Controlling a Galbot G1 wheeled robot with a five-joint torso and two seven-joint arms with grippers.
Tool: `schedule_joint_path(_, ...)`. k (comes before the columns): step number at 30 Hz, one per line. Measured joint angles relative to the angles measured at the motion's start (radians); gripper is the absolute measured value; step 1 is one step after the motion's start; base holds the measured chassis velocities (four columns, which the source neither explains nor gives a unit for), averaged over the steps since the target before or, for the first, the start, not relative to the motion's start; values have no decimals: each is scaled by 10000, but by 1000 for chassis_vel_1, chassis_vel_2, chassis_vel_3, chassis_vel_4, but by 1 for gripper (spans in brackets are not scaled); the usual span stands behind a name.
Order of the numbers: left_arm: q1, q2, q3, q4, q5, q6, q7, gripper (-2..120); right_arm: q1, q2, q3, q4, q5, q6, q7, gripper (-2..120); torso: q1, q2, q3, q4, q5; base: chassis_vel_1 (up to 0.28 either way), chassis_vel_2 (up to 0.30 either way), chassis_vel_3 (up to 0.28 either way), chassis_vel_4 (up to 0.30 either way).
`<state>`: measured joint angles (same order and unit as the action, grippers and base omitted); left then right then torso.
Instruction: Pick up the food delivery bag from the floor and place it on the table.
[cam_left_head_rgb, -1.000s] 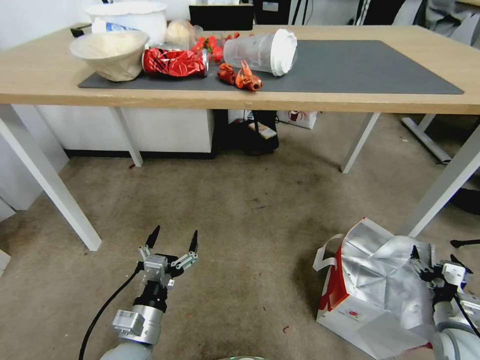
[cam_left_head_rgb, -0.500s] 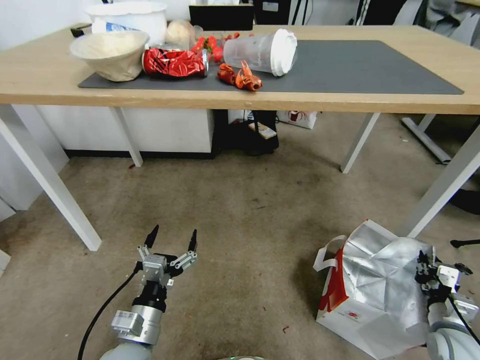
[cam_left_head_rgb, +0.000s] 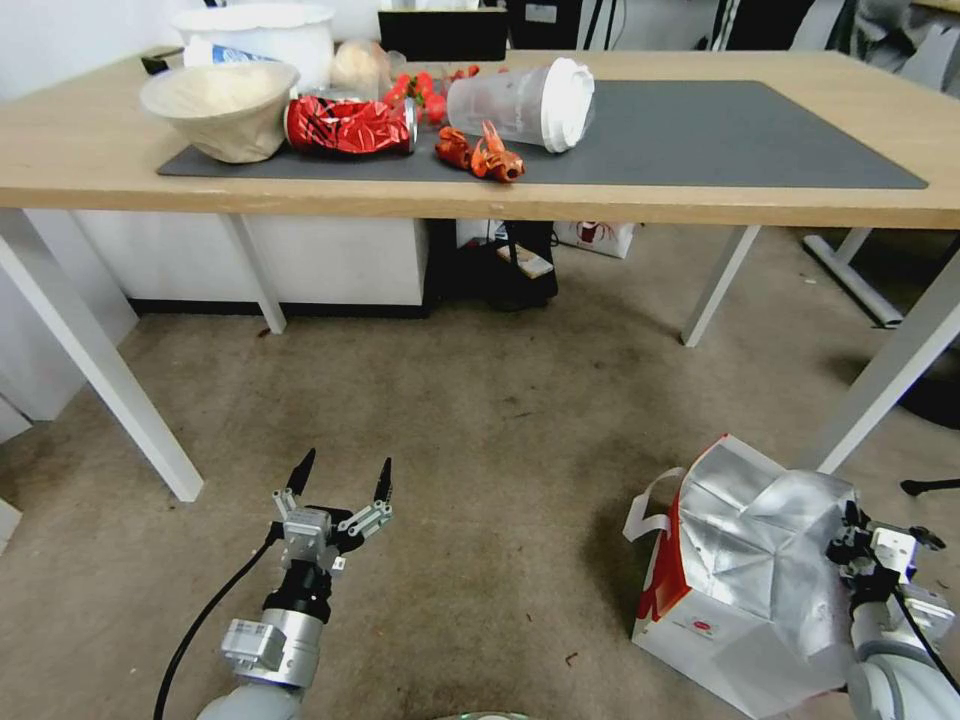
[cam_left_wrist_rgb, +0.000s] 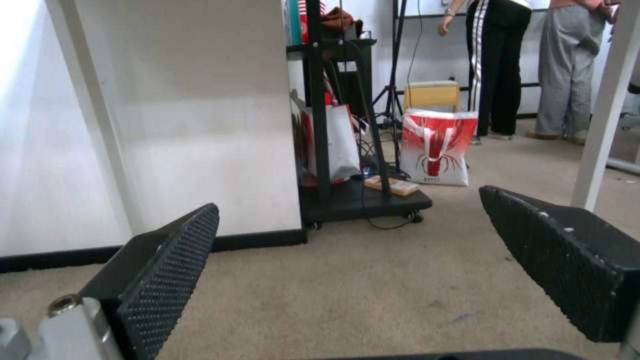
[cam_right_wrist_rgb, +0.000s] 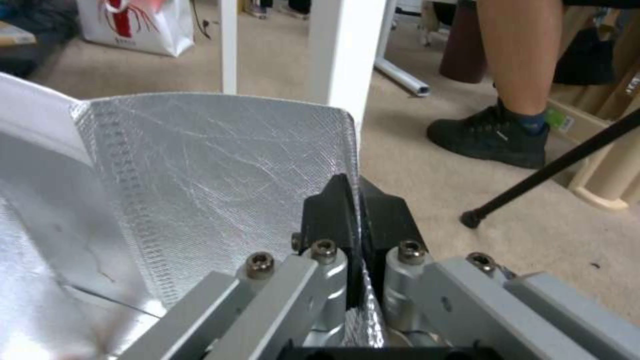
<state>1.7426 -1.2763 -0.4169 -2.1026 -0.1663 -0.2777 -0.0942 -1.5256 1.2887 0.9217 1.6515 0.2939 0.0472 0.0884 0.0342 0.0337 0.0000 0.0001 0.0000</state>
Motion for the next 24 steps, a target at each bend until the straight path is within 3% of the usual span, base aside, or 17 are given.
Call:
schedule_joint_path(13,-24,90,-92,6,-18,102,-7,98,-1297,-313,-370,2729,868,-744,-927,0,0,1,0,0,0,0,0,0,0)
schedule_joint_path(16,52,164,-275,-113,-132,118,52,98,-1927,-1127,-498,4084,1444,-1448,-1312,0,0,1,0,0,0,0,0,0,0)
schedule_joint_path(24,-20,275,-426,13,-207,-175,270,99,-2425,-2546,-48,5555,2763,-1895,-2945,0,0,1,-1,0,-1,0,0,0,0)
